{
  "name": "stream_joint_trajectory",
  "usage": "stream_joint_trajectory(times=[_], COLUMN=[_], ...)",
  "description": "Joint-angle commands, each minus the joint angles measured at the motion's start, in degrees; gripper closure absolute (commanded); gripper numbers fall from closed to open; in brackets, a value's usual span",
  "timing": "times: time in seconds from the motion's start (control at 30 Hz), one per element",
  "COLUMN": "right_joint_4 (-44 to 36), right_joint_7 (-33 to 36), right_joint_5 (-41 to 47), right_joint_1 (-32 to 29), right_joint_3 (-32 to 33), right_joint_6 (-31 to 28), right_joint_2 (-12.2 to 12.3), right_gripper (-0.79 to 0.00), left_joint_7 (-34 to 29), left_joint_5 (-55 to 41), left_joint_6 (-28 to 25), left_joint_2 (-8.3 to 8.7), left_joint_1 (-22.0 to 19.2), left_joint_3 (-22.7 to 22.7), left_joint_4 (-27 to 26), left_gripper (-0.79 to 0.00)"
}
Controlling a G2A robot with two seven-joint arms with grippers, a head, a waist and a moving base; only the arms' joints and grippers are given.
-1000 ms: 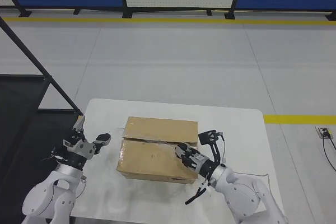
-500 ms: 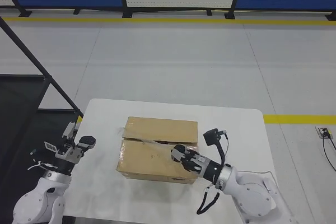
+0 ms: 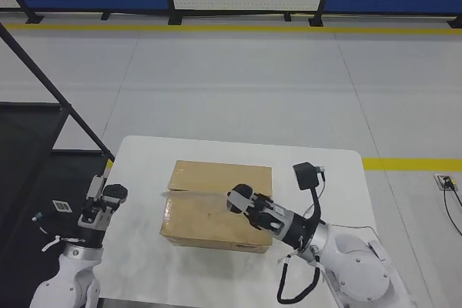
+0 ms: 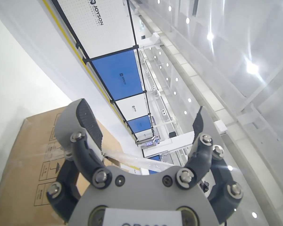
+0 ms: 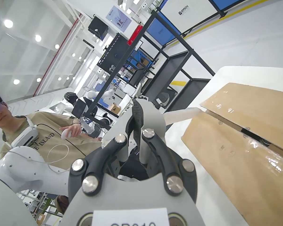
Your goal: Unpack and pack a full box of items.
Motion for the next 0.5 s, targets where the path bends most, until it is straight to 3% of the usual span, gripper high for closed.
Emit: stream_joint_trajectory(times=[0.0, 0.2, 0.47], right_joint_4=[0.01, -0.12, -6.40], right_joint_7=[-0.02, -0.30, -8.17], right_joint_5=[0.01, 0.07, 7.52], right_joint_1=[-0.04, -0.14, -0.24], right_joint_3=[0.00, 0.00, -0.63], right_joint_6=[-0.11, -0.12, 2.30], right_joint_2=[0.00, -0.01, -0.60], right_gripper=[0.000, 0.000, 0.000], left_joint_7=[-0.34, -0.34, -4.20], left_joint_5=[0.03, 0.03, 2.48], left_joint_6=[0.06, 0.06, -1.83], left_joint_2=[0.01, 0.01, 0.06], left_joint_1=[-0.02, -0.02, 1.00], left_joint_3=[-0.04, -0.04, 1.31], left_joint_4=[0.01, 0.01, -1.96], left_gripper=[-0.785, -0.785, -0.785])
